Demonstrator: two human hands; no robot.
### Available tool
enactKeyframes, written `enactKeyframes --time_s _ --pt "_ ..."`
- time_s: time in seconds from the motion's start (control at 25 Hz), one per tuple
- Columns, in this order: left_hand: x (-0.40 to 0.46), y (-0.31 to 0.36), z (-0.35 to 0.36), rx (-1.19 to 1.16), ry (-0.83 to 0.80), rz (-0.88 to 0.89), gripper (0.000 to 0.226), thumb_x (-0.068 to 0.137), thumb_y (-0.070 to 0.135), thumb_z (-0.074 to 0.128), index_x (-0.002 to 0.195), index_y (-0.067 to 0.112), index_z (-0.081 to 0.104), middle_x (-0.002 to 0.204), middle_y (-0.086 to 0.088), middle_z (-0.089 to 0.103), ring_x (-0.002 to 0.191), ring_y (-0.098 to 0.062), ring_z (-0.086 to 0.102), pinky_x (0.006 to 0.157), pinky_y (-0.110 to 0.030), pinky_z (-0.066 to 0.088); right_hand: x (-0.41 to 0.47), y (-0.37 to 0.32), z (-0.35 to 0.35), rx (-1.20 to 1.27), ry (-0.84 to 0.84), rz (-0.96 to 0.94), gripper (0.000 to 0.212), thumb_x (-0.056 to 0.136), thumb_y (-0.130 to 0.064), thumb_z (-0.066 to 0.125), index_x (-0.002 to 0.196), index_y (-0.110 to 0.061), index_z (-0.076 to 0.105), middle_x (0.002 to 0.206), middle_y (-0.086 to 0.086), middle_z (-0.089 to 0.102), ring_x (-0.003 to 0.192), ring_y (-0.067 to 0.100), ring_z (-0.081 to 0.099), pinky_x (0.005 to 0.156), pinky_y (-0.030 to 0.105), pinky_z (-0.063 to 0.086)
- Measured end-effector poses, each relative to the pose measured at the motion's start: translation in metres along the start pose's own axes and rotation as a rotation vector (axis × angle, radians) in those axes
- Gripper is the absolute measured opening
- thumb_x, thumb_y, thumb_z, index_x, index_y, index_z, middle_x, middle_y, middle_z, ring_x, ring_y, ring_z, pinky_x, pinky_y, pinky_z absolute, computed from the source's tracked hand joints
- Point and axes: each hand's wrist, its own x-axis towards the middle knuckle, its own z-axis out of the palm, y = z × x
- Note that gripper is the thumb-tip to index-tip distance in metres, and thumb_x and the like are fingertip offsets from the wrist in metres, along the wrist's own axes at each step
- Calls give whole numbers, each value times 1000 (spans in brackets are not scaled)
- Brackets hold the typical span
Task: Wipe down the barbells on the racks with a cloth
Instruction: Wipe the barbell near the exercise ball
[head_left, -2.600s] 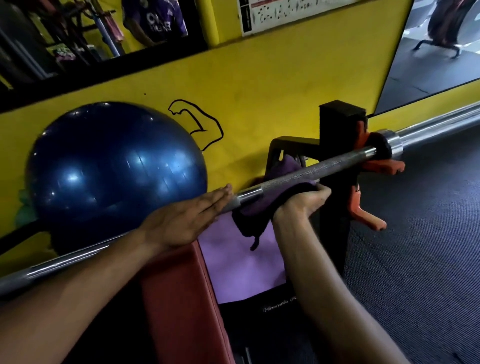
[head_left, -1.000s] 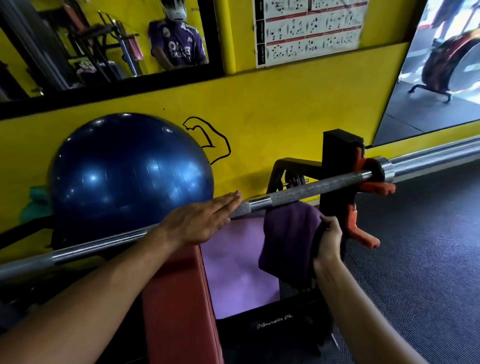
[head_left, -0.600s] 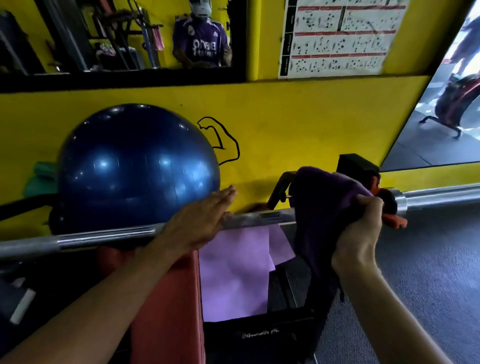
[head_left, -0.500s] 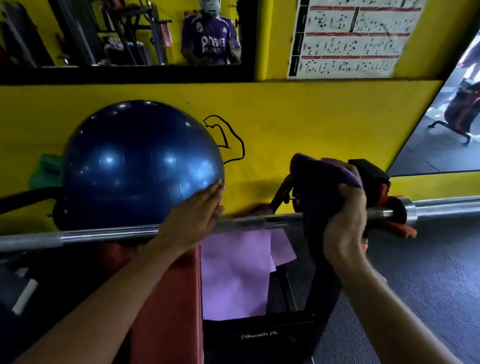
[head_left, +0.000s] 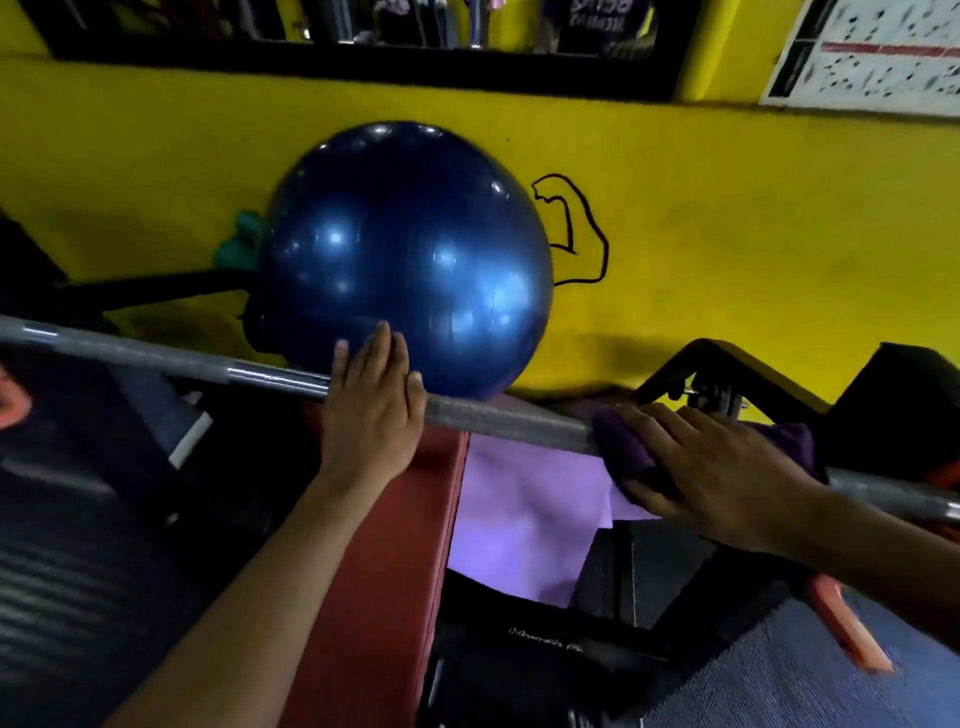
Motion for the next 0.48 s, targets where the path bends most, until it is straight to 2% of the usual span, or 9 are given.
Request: enactKeyframes --time_s 0.12,0.2,0.24,0.32,0.44,0.48 --pt "0 16 3 -3 15 -171 65 99 33 19 144 -5 47 156 -22 40 145 -33 39 124 -51 12 10 21 6 -7 -48 -192 79 101 -63 31 154 -5 32 134 16 55 96 34 64 59 44 58" --pt "1 18 1 -29 13 -229 67 99 34 17 145 -5 45 157 -22 38 146 -32 36 124 -50 13 31 16 7 -31 -24 -294 78 100 -63 35 153 -5 36 128 15 58 91 33 67 56 39 56" --pt "0 18 0 -40 1 -234 67 99 34 17 146 -4 45 157 -22 38 146 -32 36 124 -50 14 46 7 6 -55 -11 -317 77 97 -63 43 150 -7 42 119 13 62 82 29 69 52 32 51" --pt "-1 17 0 -40 -25 -226 68 100 36 15 147 -4 43 158 -21 37 146 -33 36 123 -49 17 76 -19 10 -78 64 -321 77 90 -62 57 145 -9 50 105 9 64 65 24 67 45 27 36" --pt "1 17 -4 -37 -73 -236 72 99 40 12 149 -3 41 159 -21 34 146 -33 36 122 -48 19 107 -47 14 38 9 -251 80 91 -56 56 153 -10 36 116 14 57 68 34 68 48 36 47" --pt "1 17 -4 -36 -68 -244 73 98 41 11 149 -2 42 159 -21 35 146 -33 36 121 -48 21 102 -45 16 20 15 -242 80 90 -55 57 153 -9 37 116 14 58 68 35 67 47 37 47"
